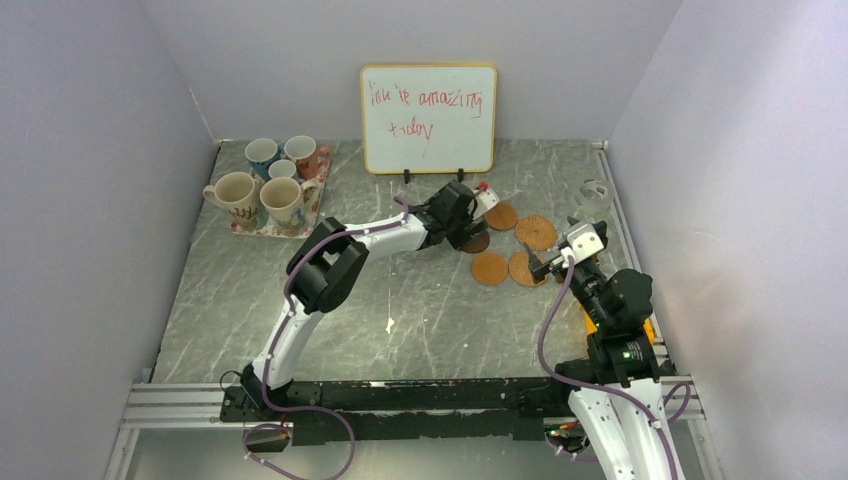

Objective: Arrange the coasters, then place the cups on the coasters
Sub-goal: Move the coaster to the center of the board.

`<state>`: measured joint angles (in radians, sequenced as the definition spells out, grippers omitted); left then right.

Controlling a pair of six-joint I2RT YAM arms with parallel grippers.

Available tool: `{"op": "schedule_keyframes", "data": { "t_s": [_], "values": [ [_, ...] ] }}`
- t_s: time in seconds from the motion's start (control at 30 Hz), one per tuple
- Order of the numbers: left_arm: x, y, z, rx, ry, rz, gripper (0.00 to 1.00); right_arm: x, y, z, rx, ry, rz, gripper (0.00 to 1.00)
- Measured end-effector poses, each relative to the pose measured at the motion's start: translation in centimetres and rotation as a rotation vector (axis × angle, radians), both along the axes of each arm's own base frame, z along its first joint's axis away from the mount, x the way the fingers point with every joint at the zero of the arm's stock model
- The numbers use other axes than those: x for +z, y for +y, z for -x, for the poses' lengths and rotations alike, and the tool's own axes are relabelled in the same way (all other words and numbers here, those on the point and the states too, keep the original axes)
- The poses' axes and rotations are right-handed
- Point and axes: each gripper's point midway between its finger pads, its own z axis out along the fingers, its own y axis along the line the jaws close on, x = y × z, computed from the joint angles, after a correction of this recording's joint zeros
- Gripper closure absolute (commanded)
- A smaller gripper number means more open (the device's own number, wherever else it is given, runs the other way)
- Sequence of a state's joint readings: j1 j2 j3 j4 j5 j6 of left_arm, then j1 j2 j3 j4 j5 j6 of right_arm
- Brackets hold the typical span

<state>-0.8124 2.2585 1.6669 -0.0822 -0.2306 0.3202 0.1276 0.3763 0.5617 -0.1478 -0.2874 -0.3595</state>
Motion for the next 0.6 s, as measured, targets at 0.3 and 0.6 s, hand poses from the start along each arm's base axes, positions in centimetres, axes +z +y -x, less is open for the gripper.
{"op": "schedule_keyframes", "data": {
  "t_s": [0.3, 0.6],
  "values": [
    [0.2, 1.1, 0.4, 0.008, 0.011, -0.037, 0.04, 0.1, 0.0, 0.1, -0.002, -0.004, -0.001, 0.0],
    [0.0, 5.0, 2.3, 0.021, 0.045, -0.096, 0.04, 0.3, 0.0, 0.2, 0.001, -0.011, -0.001, 0.0]
  ]
}}
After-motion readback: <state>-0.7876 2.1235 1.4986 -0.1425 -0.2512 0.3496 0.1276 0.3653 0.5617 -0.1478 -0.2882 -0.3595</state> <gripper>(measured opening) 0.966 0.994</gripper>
